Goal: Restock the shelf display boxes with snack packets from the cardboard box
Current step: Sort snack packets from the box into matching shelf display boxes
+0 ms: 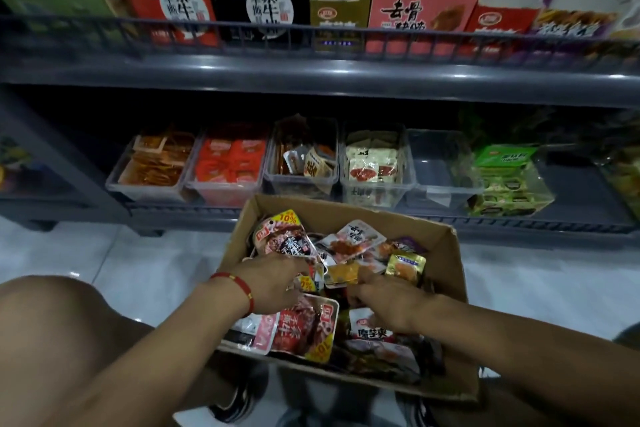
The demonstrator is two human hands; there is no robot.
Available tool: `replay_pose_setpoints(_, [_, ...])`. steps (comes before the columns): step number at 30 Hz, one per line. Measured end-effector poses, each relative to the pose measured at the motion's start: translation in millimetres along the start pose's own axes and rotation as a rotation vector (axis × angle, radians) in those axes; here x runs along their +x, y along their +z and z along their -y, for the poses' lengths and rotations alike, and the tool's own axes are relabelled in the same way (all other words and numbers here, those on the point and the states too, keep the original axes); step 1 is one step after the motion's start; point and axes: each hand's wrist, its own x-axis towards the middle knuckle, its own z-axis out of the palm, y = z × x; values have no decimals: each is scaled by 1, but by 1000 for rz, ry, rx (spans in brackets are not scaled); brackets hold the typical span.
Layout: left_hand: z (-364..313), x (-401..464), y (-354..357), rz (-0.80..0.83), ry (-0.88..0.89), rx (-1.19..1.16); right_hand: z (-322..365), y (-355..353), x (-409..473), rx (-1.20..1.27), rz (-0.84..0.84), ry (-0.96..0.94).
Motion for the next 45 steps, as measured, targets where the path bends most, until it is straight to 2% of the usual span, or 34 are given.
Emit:
replay_pose_setpoints(3, [-6, 4, 0, 11, 20, 30, 3, 7, -1, 27, -42, -5])
replay_pose_setpoints(7, [-21, 9, -2, -1, 23, 13, 2, 9, -4, 114, -188, -32])
replay_pose_setpoints(11, [-24, 14, -2, -154, 24, -101, -16, -27, -14, 427, -199, 43])
replay_pose_setpoints(14, [-30, 14, -3, -238, 15, -372, -38, -62, -35, 625, -242, -2])
replay_pose_setpoints(18, [-44, 10, -8, -256, 35, -952, -43, -89, -63, 994, -238, -89])
replay_pose_setpoints(20, [-49, 10, -10, -317, 44, -1141, -40, -94, -68, 1043, -271, -57])
replay_pose_setpoints(25, [-53, 7, -18, -373, -43, -1515, -43, -104, -65, 1087, -718, 188])
replay_pose_setpoints(28, [-56, -3, -27, -349, -26, -1764, -53, -112, -68, 1211, -826, 201])
replay_pose_setpoints(32, [-60, -10, -35, -314, 58, -1840, -58, -123, -77, 1222, -815, 139])
replay_pose_setpoints(35, [-69, -9, -36, -350, 67, -1796, -50, -126, -74, 1272, -789, 102])
replay_pose_setpoints(38, [-77, -8, -38, -503, 62, -1753, -42, -134, -74, 1360, -763, 51])
replay_pose_setpoints(41, [-79, -9, -48, -657, 92, -1681, -34, -149, -88, 1315, -730, -1])
replay_pose_setpoints(45, [-76, -18, -68, -789, 174, -1701, -32, -185, -118, 1198, -859, -12])
